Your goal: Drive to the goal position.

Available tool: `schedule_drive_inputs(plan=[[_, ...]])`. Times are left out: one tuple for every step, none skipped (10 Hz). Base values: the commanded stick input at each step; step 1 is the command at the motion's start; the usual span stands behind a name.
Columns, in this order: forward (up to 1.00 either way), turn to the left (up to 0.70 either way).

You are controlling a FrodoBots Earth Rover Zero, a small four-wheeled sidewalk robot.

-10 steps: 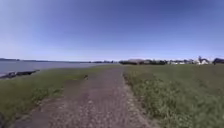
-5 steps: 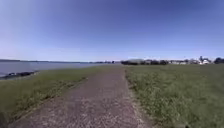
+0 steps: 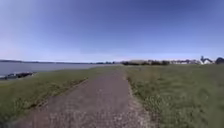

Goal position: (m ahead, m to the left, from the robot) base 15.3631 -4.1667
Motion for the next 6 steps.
schedule_drive_inputs(plan=[[0.70, 0.00], [0.70, 0.00], [0.70, 0.00], [0.70, 0.00], [0.70, 0.00], [0.70, 0.00]])
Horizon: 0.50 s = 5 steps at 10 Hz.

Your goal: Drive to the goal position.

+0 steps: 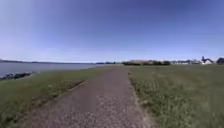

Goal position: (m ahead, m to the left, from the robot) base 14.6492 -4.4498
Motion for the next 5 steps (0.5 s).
schedule_drive_inputs(plan=[[0.70, 0.00], [0.70, 0.00], [0.70, 0.00], [0.70, 0.00], [0.70, 0.00]])
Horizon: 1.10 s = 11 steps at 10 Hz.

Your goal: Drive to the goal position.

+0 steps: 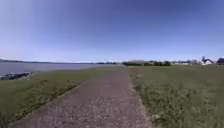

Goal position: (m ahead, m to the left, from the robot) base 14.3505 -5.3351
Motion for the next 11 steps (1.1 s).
schedule_drive_inputs(plan=[[0.70, 0.00], [0.70, 0.00], [0.70, 0.00], [0.70, 0.00], [0.70, 0.00], [0.70, 0.00], [0.70, 0.00], [0.70, 0.00], [0.70, 0.00], [0.70, 0.00], [0.70, 0.00]])
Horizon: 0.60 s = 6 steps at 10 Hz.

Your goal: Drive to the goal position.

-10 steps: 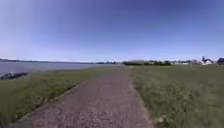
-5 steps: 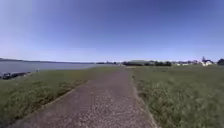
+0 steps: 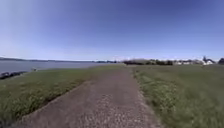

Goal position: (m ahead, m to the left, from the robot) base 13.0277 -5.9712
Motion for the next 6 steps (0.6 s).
schedule_drive_inputs(plan=[[0.70, 0.00], [0.70, 0.00], [0.70, 0.00], [0.70, 0.00], [0.70, 0.00], [0.70, 0.00]])
